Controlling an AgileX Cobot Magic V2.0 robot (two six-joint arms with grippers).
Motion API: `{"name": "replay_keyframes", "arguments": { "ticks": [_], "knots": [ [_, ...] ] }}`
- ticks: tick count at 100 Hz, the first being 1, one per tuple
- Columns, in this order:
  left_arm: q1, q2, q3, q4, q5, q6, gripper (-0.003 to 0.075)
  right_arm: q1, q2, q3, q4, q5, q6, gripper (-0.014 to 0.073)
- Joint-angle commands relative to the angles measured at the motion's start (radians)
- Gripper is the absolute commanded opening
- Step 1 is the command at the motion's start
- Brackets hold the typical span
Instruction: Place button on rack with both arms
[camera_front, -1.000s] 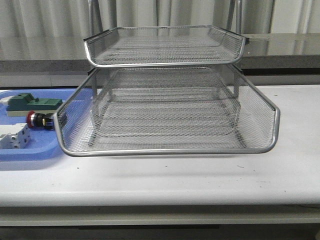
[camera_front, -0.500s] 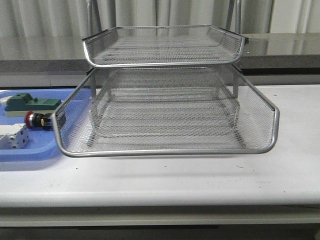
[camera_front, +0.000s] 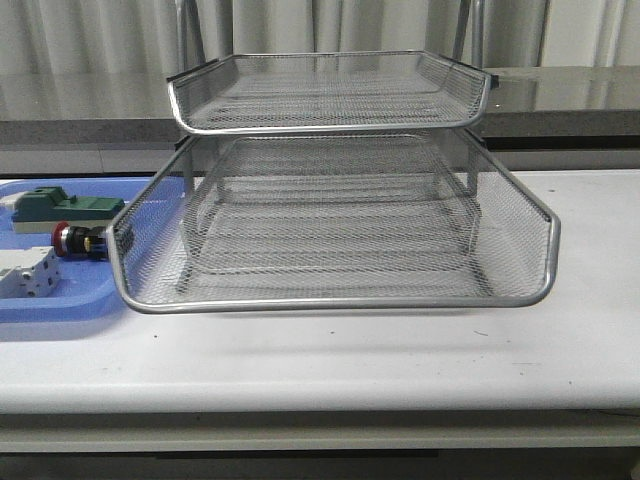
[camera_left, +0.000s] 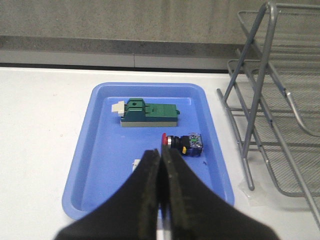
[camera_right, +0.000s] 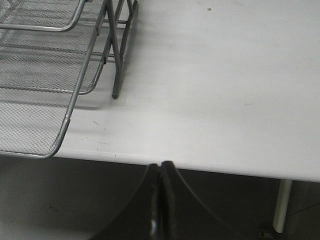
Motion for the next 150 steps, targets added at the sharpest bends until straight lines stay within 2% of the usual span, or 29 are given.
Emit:
{"name": "replay_keyframes", "arguments": {
  "ticks": [1,27,50,57,67,76,80,86,93,127,150],
  "knots": [
    [0.003,0.12,-0.112,0.044,-0.049,-0.006,-0.002,-0.006,0.002,-0.033,-0.021,-0.06,-0.002,-0.0109],
    [0.003,0.437,-0.304,0.148,-0.008,-0.006,-0.002,-0.006,0.002,-0.033,-0.021,-0.06,-0.002,-0.0109],
    [0.003,0.647,-0.421,0.154,0.078,-0.004,-0.0018,-0.006,0.002,-0.033,-0.021,-0.06,-0.002,-0.0109],
    [0.003,0.686,-0.448,0.154,0.119,0.017,0.0007,-0.006,0.002,-0.032,-0.021,-0.06,-0.002,-0.0109],
    [0.003,0.717,-0.468,0.152,0.165,0.101,0.0134,-0.006,0.002,-0.032,-0.021,-0.06,-0.002,-0.0109],
    [0.003,0.727,-0.468,0.152,0.19,0.144,0.0333,-0.006,0.002,-0.032,-0.021,-0.06,-0.002,-0.0109],
    [0.003,0.727,-0.468,0.152,0.196,0.147,0.0452,-0.006,0.002,-0.032,-0.021,-0.06,-0.002,-0.0109],
    [0.003,0.727,-0.468,0.154,0.196,0.147,0.0566,-0.006,0.002,-0.032,-0.021,-0.06,-0.002,-0.0109],
    [0.003,0.727,-0.468,0.154,0.196,0.147,0.0638,-0.006,0.002,-0.032,-0.021,-0.06,-0.002,-0.0109],
    [0.003,0.742,-0.48,0.102,0.192,0.162,0.0637,-0.006,0.002,-0.032,-0.021,-0.06,-0.002,-0.0109],
    [0.003,0.857,-0.656,0.096,0.259,0.363,0.0637,-0.006,0.002,-0.032,-0.021,-0.06,-0.002,-0.0109]
  ]
}}
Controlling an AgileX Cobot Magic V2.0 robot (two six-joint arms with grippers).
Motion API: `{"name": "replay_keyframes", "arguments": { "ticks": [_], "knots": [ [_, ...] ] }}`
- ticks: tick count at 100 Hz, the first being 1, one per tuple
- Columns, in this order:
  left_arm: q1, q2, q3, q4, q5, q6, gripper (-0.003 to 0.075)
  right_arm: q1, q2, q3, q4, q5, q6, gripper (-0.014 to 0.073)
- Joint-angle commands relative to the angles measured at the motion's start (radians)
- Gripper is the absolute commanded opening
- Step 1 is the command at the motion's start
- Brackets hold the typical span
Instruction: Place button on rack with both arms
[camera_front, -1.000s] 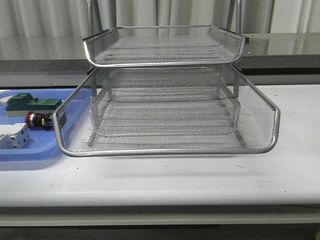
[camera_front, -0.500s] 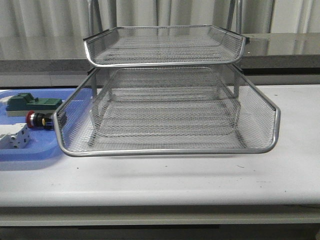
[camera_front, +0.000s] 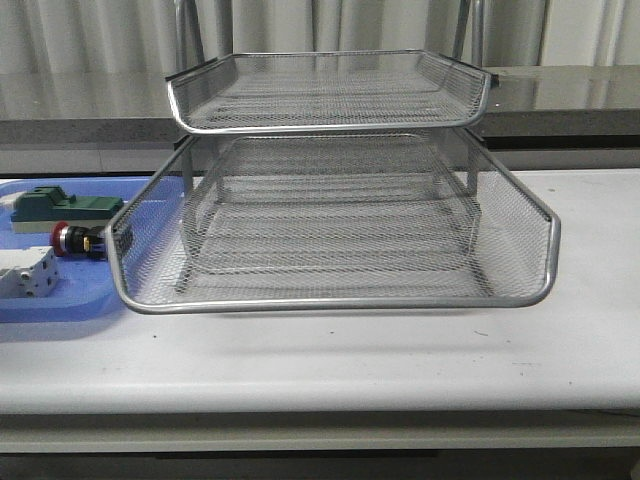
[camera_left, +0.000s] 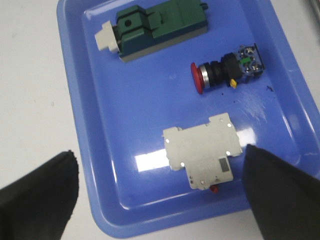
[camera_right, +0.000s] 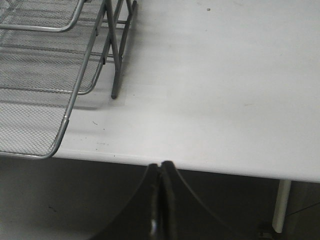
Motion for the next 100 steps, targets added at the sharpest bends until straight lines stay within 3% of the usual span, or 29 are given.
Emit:
{"name": "replay_keyframes", "arguments": {
  "ticks": [1,34,59,100],
  "knots": [
    [0.003,0.02,-0.112,-0.011,-0.011,0.088,0.0637,-0.006,0.002,-0.03,-0.017,-0.06,-0.002,-0.0109],
    [0.003,0.289,-0.453,-0.32,0.209,0.661,0.0637,-0.006,0.002,-0.03,-0.017,-0.06,-0.002,-0.0109],
    [0.001,0.451,-0.598,-0.323,0.285,0.805,0.0637,-0.006,0.002,-0.03,-0.017,-0.06,-0.002,-0.0109],
    [-0.025,0.569,-0.604,-0.342,0.245,0.946,0.0636,-0.006,0.002,-0.03,-0.017,-0.059,-0.002,-0.0109]
  ]
}}
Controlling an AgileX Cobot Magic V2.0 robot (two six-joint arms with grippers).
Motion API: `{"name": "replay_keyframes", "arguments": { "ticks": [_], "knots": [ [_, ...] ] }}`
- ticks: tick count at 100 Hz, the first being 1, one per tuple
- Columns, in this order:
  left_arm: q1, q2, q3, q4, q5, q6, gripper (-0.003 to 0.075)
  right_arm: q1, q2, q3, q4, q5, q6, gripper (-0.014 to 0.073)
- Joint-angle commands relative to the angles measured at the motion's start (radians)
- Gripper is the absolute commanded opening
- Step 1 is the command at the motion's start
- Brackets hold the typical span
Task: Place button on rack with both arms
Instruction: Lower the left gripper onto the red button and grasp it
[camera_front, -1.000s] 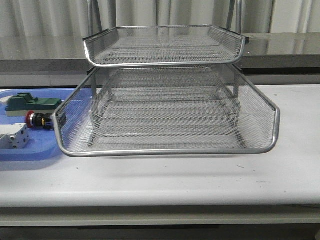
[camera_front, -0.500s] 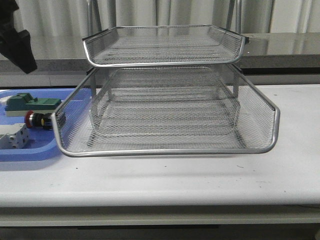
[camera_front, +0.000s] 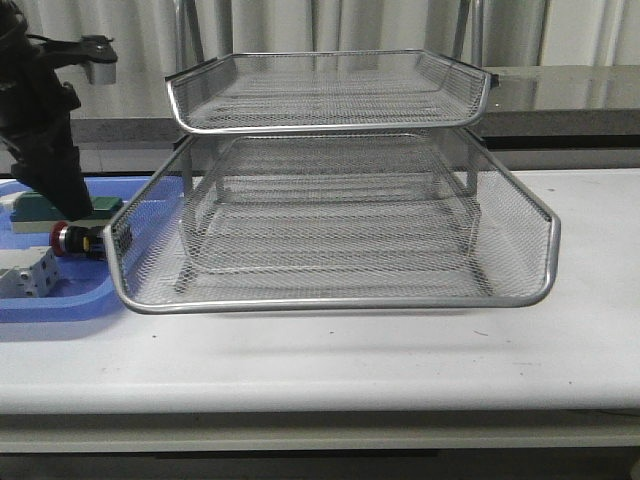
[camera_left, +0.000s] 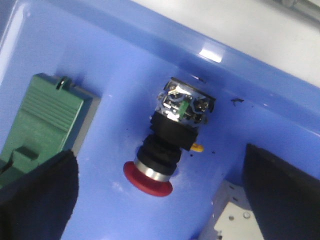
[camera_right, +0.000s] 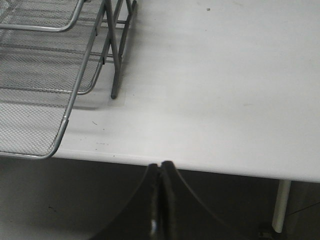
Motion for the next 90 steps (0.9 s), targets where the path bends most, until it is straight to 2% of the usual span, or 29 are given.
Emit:
{"name": "replay_keyframes", "arguments": {
  "ticks": [1,17,90],
  "knots": [
    [-0.012,-0.04,-0.035,-0.029,-0.052,0.011,0.0636,-0.006,0.002,-0.03,-0.015,-0.059,-0.002,-0.0109],
    [-0.015,-0.011,-0.035,-0.061,-0.066,0.06,0.0636,-0.006,0.002,-0.03,-0.015,-0.059,-0.002,-0.0109],
    [-0.018,0.096,-0.035,-0.067,-0.116,0.062,0.0636,-0.006,0.002,-0.03,-0.015,-0.059,-0.002,-0.0109]
  ]
}}
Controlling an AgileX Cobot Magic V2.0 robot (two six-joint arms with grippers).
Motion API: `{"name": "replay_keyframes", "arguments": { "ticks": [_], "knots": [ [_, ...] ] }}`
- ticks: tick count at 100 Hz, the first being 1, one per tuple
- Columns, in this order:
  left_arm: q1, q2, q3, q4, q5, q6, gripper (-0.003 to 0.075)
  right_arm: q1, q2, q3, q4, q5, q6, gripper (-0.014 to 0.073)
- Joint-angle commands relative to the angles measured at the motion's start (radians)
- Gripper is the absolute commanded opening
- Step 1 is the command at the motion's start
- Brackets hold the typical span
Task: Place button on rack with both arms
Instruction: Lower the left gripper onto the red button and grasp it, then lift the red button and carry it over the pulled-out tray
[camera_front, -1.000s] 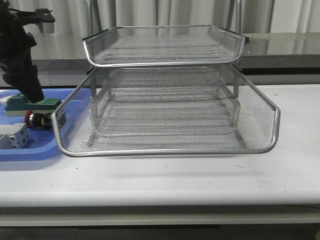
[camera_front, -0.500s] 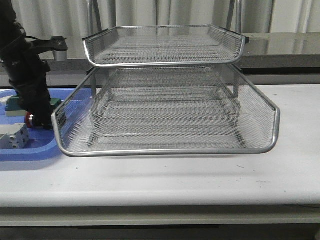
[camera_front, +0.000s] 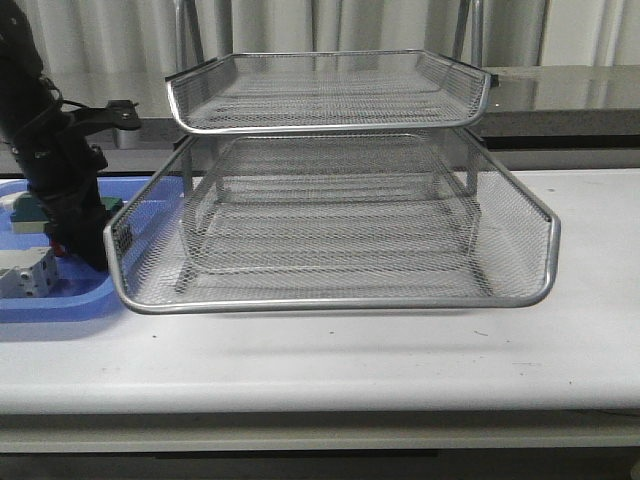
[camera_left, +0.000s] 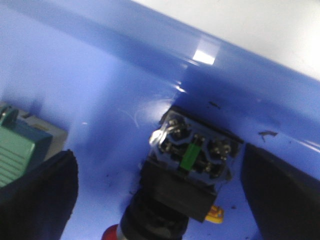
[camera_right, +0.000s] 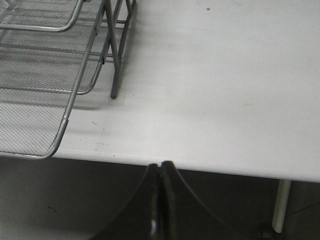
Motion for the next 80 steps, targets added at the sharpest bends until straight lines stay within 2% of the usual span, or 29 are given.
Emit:
{"name": "replay_keyframes", "arguments": {
  "ticks": [1,11,21,40,48,54,65,80],
  "knots": [
    [-0.008,-0.043,-0.025,-0.019,-0.022,0.001,0.0636,-0.006,0.002,-0.03,-0.015,-0.061,-0.002,-0.0109],
    [-0.008,-0.045,-0.026,-0.021,-0.022,0.001,0.0629,-0.006,0.002,-0.03,-0.015,-0.061,-0.002,-0.0109],
    [-0.008,-0.045,-0.032,-0.021,-0.014,0.001,0.0541,-0.006,0.002,-0.03,-0.015,-0.061,-0.002,-0.0109],
    [-0.008,-0.047,-0.088,-0.021,0.06,-0.001,0.0192,-0.006,0.002,-0.03,-0.015,-0.061,-0.002,-0.0109],
    [-0.008,-0.047,-0.13,-0.021,0.114,-0.003,0.0062,-0.006,0.002,-0.03,-0.015,-0.061,-0.002,-0.0109],
    [-0.008,-0.047,-0.162,-0.021,0.154,-0.003,-0.0001,-0.006,0.002,-0.03,-0.015,-0.061,-0.002,-0.0109],
    [-0.008,-0.047,-0.234,-0.023,0.249,-0.019,-0.002,-0.006,0.002,-0.03,-0.015,-0.061,-0.002,-0.0109],
    [-0.006,-0.049,-0.338,-0.023,0.353,-0.115,-0.002,-0.006,0.002,-0.03,-0.015,-0.061,-0.002,-0.0109]
  ]
}}
